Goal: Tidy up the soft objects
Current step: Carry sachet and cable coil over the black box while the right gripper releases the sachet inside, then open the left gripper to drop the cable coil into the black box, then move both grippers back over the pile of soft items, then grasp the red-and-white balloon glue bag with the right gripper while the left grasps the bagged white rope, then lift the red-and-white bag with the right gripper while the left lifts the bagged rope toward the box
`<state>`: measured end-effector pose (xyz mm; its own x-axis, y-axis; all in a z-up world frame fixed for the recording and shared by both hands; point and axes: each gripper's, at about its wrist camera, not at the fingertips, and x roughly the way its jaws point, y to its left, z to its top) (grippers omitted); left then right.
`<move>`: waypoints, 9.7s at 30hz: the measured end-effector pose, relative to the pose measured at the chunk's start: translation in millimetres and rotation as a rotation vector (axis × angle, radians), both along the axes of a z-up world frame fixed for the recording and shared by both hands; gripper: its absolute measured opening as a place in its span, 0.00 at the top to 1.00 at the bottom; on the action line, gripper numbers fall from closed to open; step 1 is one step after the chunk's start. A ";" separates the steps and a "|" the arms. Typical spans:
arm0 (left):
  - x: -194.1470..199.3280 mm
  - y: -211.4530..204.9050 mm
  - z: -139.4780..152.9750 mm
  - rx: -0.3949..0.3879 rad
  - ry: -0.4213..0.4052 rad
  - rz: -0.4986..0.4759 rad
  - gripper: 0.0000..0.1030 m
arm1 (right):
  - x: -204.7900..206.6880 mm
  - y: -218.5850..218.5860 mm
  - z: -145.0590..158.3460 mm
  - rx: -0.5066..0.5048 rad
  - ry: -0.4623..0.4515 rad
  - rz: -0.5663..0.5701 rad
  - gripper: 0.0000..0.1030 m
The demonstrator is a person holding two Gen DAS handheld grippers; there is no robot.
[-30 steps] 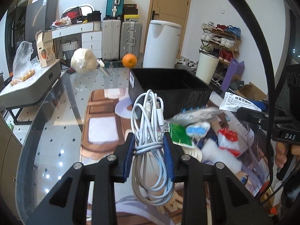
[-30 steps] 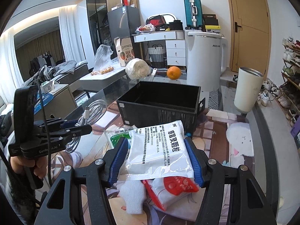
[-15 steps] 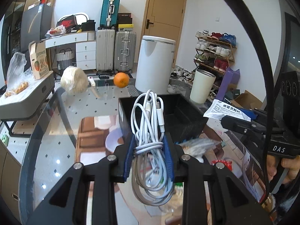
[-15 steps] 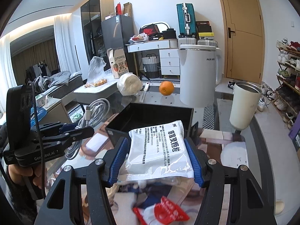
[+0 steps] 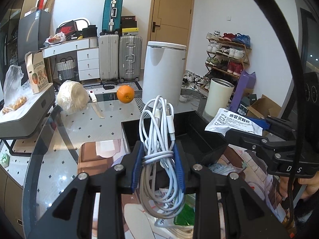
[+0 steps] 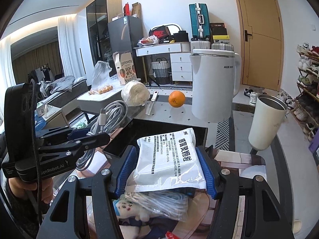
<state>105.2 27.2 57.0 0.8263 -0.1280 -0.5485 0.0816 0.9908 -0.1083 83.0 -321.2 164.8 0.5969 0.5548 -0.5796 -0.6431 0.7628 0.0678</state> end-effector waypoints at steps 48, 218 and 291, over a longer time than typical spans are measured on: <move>72.4 -19.5 -28.3 0.093 0.051 -0.127 0.69 | 65.5 43.8 -41.2 -0.149 0.024 0.072 0.19; -75.9 -34.4 -60.6 0.143 0.231 -0.086 0.67 | -60.9 -32.1 -79.5 -0.255 0.151 0.168 0.43; -105.4 17.8 -31.7 0.000 0.064 0.035 0.70 | -69.3 -11.1 -25.8 -0.120 -0.037 0.174 0.43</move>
<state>-0.3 45.0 25.4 0.7935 -0.0995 -0.6004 0.0393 0.9929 -0.1126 13.8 -332.3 138.9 0.5204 0.5792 -0.6275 -0.7659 0.6416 -0.0430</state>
